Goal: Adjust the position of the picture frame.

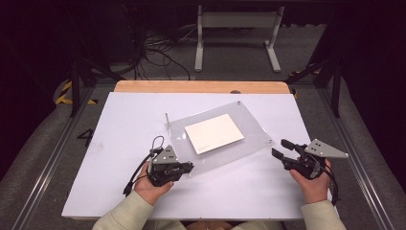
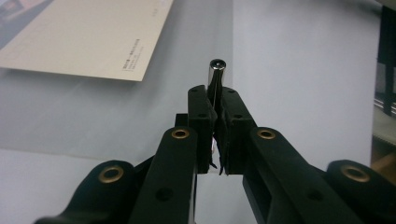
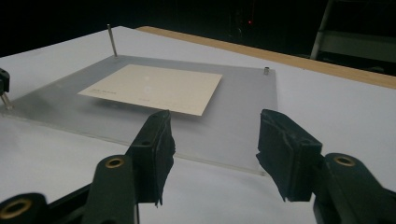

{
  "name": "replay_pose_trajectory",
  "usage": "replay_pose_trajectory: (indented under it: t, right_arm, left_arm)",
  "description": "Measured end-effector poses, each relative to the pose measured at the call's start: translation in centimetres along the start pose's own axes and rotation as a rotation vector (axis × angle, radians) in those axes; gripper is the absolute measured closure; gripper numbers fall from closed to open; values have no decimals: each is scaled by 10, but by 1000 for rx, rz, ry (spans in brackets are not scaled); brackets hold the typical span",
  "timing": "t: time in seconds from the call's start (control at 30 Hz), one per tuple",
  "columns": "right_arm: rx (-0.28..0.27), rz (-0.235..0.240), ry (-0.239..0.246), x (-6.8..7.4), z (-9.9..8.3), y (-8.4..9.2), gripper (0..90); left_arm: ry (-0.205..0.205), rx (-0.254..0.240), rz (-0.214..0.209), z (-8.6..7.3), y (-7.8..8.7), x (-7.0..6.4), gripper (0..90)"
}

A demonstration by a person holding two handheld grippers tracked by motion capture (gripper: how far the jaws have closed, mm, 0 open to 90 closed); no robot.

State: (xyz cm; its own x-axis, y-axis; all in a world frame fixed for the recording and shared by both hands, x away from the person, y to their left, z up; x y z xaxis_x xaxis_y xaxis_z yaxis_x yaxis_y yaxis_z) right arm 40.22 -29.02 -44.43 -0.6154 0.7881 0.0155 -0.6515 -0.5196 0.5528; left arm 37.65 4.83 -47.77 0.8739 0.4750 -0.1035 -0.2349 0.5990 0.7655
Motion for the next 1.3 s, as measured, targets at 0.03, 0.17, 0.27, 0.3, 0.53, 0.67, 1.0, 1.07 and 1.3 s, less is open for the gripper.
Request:
replay_pose_trajectory:
  t: [0.03,0.17,0.27,0.3,0.53,0.67,1.0,1.07,1.3]
  right_arm:
    - [2,10,2,0,0,0,471]
    - [16,36,21,2,-1,-3,543]
    - [21,41,27,3,-2,-4,576]
    - [25,42,36,3,-2,-4,594]
    - [42,44,43,4,-3,-8,620]
    - [61,49,40,5,-4,-11,639]
    - [136,48,29,4,1,-23,614]
    - [150,54,26,3,1,-25,617]
    - [222,84,62,4,8,-44,671]
  left_arm:
    - [12,-2,7,-2,2,4,851]
    - [53,-12,36,-8,8,21,852]
    - [79,-13,54,-12,11,32,852]
    - [92,-15,59,-13,11,35,851]
    - [155,-2,124,-23,10,53,848]
    - [183,48,151,-29,4,56,838]
    - [192,32,140,-34,8,54,582]
    - [180,18,140,-36,12,52,553]
    - [152,-16,154,-41,28,49,464]
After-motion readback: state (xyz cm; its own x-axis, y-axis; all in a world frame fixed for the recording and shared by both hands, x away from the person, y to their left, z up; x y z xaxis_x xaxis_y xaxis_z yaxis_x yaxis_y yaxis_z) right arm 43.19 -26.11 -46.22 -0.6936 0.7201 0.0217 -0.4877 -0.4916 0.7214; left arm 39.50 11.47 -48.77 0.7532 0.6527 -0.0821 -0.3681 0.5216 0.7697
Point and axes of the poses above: each handheld gripper's, and its own axes: y roughly backward along the jaws, z roughly out of its top, x roughly to its left, the point moved 9 cm from there along -y, roughly forward along the jaws, and after that the axes turned 14 degrees about x, right-handed, at the moved point
